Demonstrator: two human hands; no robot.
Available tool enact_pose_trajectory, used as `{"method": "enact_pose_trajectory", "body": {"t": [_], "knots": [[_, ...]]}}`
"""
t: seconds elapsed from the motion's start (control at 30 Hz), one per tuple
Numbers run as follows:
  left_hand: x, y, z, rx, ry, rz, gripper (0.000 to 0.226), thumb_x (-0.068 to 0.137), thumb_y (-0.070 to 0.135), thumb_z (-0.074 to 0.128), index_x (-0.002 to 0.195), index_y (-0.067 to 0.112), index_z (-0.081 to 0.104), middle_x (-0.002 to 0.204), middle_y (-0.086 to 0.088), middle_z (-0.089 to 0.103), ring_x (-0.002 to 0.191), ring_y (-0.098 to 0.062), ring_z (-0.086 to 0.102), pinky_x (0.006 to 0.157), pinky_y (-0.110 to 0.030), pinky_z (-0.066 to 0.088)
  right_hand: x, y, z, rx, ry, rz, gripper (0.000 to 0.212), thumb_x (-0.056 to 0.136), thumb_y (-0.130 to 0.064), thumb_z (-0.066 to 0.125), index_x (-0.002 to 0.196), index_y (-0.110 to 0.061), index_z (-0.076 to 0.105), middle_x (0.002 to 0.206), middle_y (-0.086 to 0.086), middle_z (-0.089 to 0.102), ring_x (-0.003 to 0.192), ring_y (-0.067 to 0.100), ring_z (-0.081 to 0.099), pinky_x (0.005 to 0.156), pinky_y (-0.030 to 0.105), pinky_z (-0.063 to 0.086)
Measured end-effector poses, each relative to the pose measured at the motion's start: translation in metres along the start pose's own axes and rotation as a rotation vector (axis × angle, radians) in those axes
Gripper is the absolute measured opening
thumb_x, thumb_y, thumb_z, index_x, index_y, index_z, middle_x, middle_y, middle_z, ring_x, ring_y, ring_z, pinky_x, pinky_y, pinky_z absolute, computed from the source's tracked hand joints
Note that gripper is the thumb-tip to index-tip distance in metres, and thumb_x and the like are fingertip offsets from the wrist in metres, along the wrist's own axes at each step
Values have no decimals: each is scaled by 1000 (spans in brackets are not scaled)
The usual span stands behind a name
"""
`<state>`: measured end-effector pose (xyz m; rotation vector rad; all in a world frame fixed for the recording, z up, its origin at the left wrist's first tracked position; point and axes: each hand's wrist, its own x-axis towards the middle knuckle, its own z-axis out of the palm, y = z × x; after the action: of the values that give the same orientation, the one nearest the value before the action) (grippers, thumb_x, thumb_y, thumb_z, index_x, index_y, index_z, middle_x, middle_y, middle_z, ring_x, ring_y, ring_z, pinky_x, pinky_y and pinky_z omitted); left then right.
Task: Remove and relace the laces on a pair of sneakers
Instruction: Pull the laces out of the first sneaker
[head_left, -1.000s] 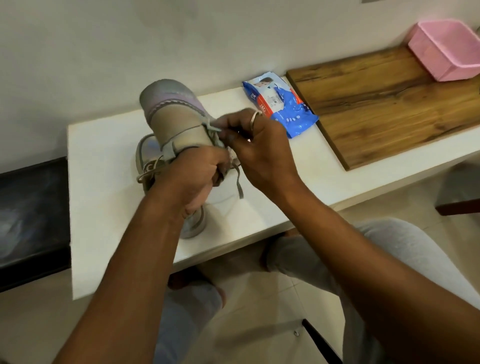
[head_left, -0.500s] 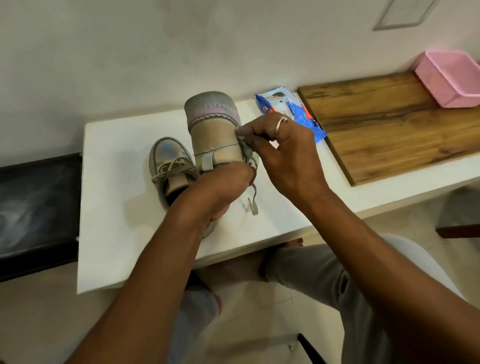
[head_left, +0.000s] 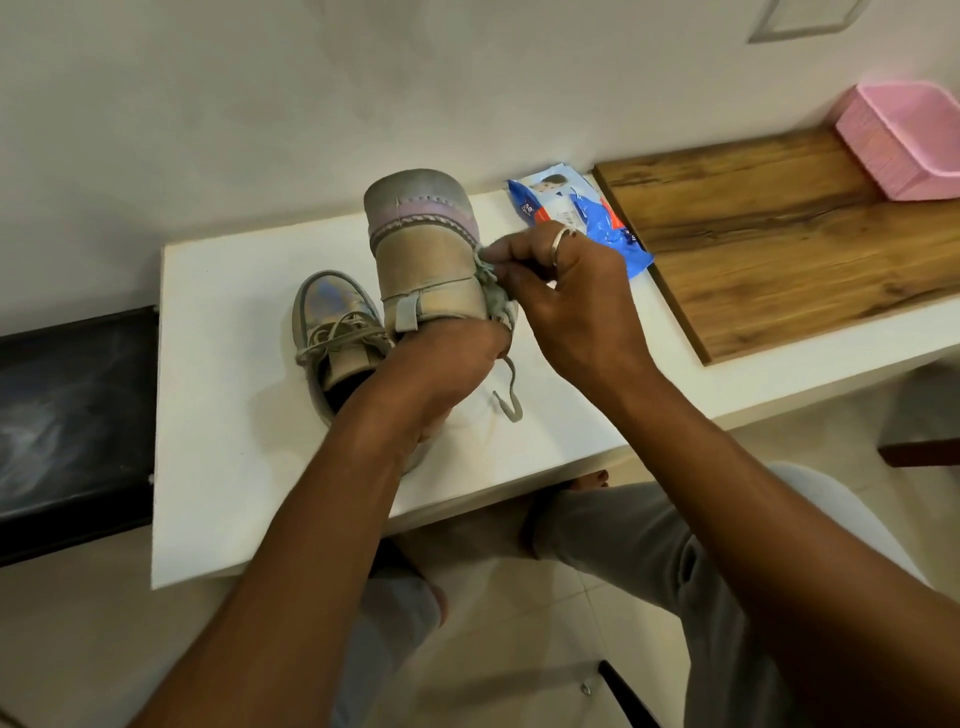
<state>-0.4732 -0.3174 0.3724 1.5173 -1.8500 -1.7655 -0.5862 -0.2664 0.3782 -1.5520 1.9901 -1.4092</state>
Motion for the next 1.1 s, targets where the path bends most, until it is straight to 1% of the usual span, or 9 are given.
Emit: {"method": "enact_pose_trajectory", "body": {"t": [0.07,0.13,0.2,0.27,0.37,0.53,0.67,0.8,1.1], "knots": [[2,1,0,-92,85,89,25,71,48,64,82,26,61,82,4,61,84,-20,58,75,-35,48,-1,3,-8,-26,-2,-2,23,90,-3,65,104,-19,73,93,-17,67,91,-4,63,79,10,49],[5,1,-2,-206,173,184,37,71,61,64,99,36,65,99,13,69,96,-13,66,85,-37,53,1,-1,-15,26,49,-57,21,90,-1,66,103,-15,73,94,-11,69,89,4,67,78,17,52],[2,2,-4,-254,252,266,34,79,53,64,107,35,63,104,13,70,98,-9,67,88,-39,54,4,-4,-21,84,109,-90,19,89,1,66,102,-11,72,92,-3,71,82,10,69,76,23,54],[0,3,-5,-245,321,317,29,85,41,66,112,30,62,105,13,69,97,-5,66,87,-33,55,6,-5,-25,98,155,-90,18,89,2,65,102,-10,72,92,3,72,80,12,69,74,22,53],[1,3,-10,-156,400,379,42,86,35,71,124,26,57,115,12,65,105,-5,62,91,-28,53,7,-8,-28,69,165,-113,18,89,2,66,101,-11,72,91,2,71,80,11,68,73,20,52],[2,5,-23,-87,299,456,43,80,23,76,122,21,63,108,10,71,100,-8,67,88,-37,56,12,-13,-38,-182,152,-353,16,88,-3,67,98,-13,74,96,-1,69,89,21,63,77,33,51],[-5,11,-18,-118,207,523,24,87,29,72,110,26,67,96,13,73,90,0,69,82,-25,56,15,-9,-36,-390,148,-553,14,89,-5,69,99,-11,76,95,4,71,86,29,60,72,43,49],[-7,12,-12,-128,158,572,27,93,30,64,119,23,63,103,6,73,98,-10,69,88,-39,56,12,-6,-25,-423,215,-559,14,90,-8,69,102,-9,77,93,8,70,81,32,60,70,46,48],[-7,11,-14,-39,118,555,32,89,34,63,120,26,64,107,11,71,102,-10,67,93,-43,53,21,-24,-29,-539,229,-404,19,91,-19,61,101,-16,76,93,2,70,87,25,59,73,45,47]]}}
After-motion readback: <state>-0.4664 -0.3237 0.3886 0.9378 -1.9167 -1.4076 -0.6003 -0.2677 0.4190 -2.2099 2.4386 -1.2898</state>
